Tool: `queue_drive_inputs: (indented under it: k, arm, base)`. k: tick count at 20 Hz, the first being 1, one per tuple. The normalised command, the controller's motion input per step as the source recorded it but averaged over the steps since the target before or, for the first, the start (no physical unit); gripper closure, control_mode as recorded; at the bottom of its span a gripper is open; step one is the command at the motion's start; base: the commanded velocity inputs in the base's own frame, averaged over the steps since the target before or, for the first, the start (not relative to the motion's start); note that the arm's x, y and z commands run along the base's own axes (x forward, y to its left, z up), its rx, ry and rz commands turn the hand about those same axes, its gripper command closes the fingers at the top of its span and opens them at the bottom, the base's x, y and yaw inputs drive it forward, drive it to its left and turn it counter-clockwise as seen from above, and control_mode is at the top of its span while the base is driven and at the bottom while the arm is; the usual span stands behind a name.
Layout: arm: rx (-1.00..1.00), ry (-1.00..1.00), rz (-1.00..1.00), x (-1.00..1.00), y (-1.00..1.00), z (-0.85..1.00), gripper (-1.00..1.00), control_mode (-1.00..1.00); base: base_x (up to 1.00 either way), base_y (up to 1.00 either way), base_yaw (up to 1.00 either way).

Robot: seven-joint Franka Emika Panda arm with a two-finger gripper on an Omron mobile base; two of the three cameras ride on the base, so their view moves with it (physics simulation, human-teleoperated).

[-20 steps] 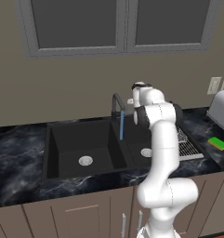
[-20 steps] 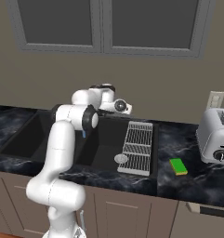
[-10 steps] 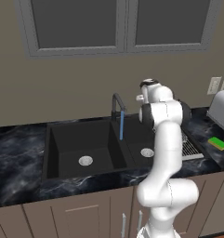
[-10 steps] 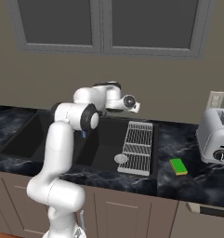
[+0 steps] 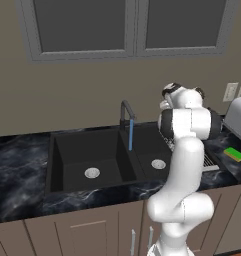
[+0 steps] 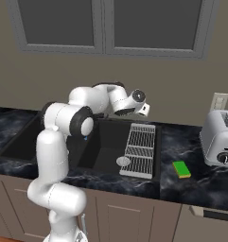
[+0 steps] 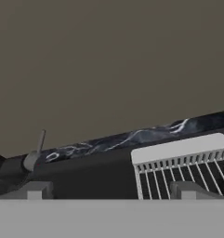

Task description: Soak the sponge with water for a few seconds and then drop it inside the sink.

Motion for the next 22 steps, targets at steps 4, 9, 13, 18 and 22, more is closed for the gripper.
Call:
queue_drive_inputs:
  k: [4, 9, 13, 18, 22]
  arm:
    - [0.0, 0.14, 0.0, -0.83, -0.33, 0.51, -1.0, -1.0]
    - [0.0, 0.11, 0.0, -0.87, -0.28, 0.45, -1.0, -1.0]
    - [0.0, 0.1, 0.0, -0.89, -0.24, 0.32, -1.0, -1.0]
    - [-0.01, 0.09, 0.0, -0.87, -0.11, 0.2, -1.0, -1.0]
    - [-0.1, 0.06, 0.0, -0.76, 0.08, 0.0, -1.0, -1.0]
  base:
    - [0.0, 0.0, 0.0]
    - [0.0, 0.0, 0.0]
    - [0.0, 0.0, 0.0]
    - [0.0, 0.0, 0.0]
    - [0.0, 0.0, 0.0]
